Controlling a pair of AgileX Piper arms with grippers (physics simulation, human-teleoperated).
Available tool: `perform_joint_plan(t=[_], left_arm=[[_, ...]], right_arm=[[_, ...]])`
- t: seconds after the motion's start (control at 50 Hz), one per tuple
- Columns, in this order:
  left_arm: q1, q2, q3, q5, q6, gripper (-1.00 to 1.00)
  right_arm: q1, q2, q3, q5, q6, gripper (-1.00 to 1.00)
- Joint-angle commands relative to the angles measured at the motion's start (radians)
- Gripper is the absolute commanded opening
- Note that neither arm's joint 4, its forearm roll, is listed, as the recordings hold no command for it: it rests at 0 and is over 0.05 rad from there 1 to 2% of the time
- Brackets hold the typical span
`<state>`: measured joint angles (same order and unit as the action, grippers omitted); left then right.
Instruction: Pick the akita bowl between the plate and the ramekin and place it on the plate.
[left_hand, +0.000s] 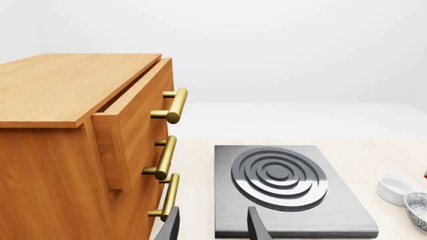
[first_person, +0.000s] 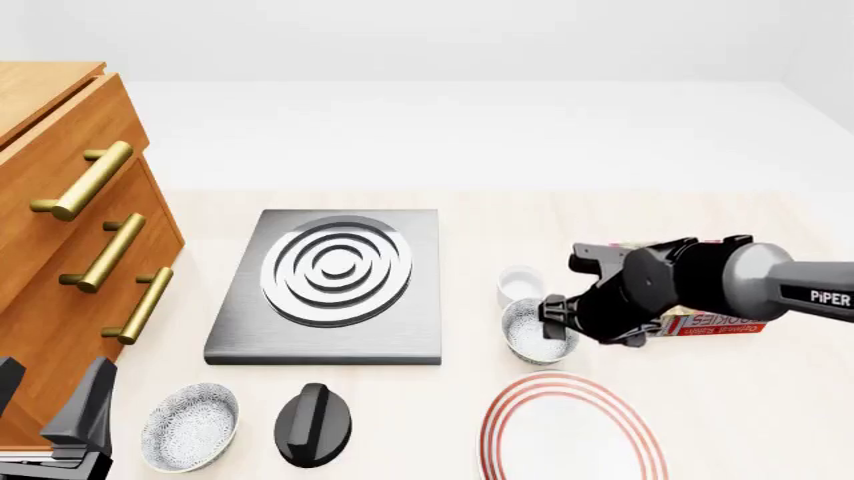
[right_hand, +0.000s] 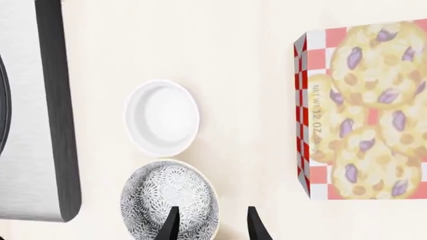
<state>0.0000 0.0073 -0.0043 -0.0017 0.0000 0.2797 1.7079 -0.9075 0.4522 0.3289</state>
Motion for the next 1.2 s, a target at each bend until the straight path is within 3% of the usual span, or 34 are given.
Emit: perform_joint_plan(t=[0.02, 0.26, 0.38, 0.4, 0.74, 1.2], left_arm=[[0.0, 0.0, 0.0, 0.0, 0.0, 1.0], [0.0, 0.0, 0.0, 0.0, 0.0, 1.0], [0.0, 0.0, 0.0, 0.0, 0.0, 1.0], [0.0, 0.0, 0.0, 0.0, 0.0, 1.0], [0.0, 0.0, 0.0, 0.0, 0.0, 1.0], [0.0, 0.0, 0.0, 0.0, 0.0, 1.0]], right_arm=[[0.005, 0.01, 0.015, -0.014, 0.002, 1.0], [-0.024, 0.022, 0.015, -0.026, -0.018, 1.0], [-0.001, 0.033, 0.022, -0.034, 0.006, 1.0], [-0.003, 0.032, 0.021, -0.034, 0.005, -1.0], [0.006, 0.021, 0.012, -0.031, 0.006, -1.0], [0.01, -0.118, -0.014, 0.057, -0.031, -1.0]])
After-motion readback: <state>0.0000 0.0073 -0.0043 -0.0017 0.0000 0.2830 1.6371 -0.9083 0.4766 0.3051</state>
